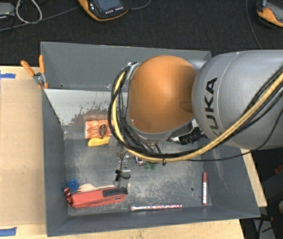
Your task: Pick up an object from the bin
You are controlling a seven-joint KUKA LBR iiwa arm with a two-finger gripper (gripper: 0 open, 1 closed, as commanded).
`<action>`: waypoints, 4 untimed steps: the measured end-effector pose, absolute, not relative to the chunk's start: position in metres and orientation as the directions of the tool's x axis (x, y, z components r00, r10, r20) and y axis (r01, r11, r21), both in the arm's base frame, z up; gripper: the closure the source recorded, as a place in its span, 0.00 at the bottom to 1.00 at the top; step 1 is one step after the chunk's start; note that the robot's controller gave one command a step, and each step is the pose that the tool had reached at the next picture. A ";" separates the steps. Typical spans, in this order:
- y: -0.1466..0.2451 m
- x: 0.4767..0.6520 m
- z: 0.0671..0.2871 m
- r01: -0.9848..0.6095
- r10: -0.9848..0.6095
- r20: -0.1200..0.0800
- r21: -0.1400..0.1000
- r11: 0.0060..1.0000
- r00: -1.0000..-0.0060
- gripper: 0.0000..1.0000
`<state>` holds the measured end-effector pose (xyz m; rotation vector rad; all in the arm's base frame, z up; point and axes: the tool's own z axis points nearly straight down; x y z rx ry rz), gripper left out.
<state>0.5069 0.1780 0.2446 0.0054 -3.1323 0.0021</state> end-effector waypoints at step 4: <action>0.167 0.487 0.083 -0.302 -0.302 -0.006 0.001 0.953 -0.953 0.00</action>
Offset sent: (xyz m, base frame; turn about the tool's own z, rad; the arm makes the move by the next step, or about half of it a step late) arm -0.0250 0.0107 -0.1048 -0.2559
